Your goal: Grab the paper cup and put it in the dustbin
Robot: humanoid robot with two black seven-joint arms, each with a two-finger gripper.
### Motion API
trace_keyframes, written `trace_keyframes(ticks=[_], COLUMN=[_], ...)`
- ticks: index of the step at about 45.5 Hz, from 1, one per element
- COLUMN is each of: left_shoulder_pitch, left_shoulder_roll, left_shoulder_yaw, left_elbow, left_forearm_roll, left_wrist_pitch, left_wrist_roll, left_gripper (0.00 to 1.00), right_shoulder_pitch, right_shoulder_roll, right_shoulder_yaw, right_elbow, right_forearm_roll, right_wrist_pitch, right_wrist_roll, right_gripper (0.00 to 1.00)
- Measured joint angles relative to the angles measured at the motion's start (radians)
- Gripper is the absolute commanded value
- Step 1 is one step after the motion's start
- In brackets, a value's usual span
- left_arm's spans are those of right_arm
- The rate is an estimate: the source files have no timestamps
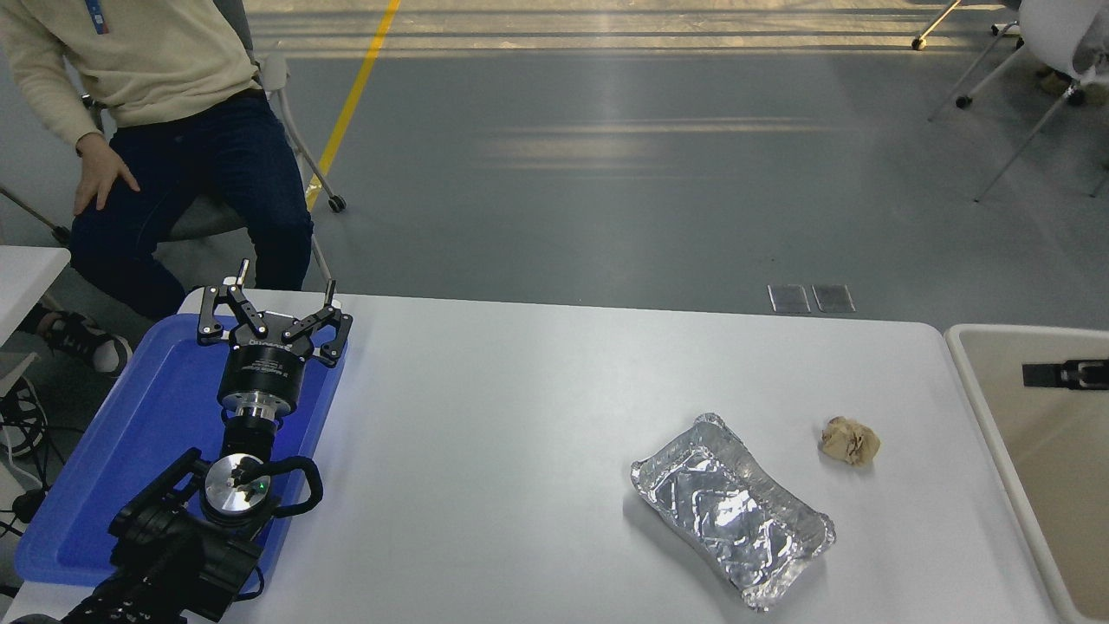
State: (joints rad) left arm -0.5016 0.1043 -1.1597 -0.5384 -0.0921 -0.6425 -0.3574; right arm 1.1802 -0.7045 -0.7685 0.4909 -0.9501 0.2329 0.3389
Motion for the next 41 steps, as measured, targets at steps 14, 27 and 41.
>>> trace_keyframes(ticks=[14,27,41], left_shoulder_pitch=[0.0,0.0,0.0], left_shoulder_roll=[0.0,0.0,0.0], left_shoulder_yaw=[0.0,0.0,0.0], left_elbow=[0.0,0.0,0.0], left_forearm_roll=[0.0,0.0,0.0], left_wrist_pitch=[0.001,0.001,0.001], left_wrist_roll=[0.0,0.0,0.0], left_gripper=[1.0,1.0,1.0], right_shoulder_pitch=[0.269,0.497,0.726], right_shoulder_roll=[-0.019,-0.005,0.09], right_shoulder_yaw=[-0.18,-0.31,-0.451], right_elbow=[0.288,0.564,0.826], right_forearm_roll=[0.004,0.008,0.142], right_wrist_pitch=[0.003,0.006,0.008], right_wrist_roll=[-0.003,-0.007,-0.008], right_gripper=[1.0,1.0,1.0])
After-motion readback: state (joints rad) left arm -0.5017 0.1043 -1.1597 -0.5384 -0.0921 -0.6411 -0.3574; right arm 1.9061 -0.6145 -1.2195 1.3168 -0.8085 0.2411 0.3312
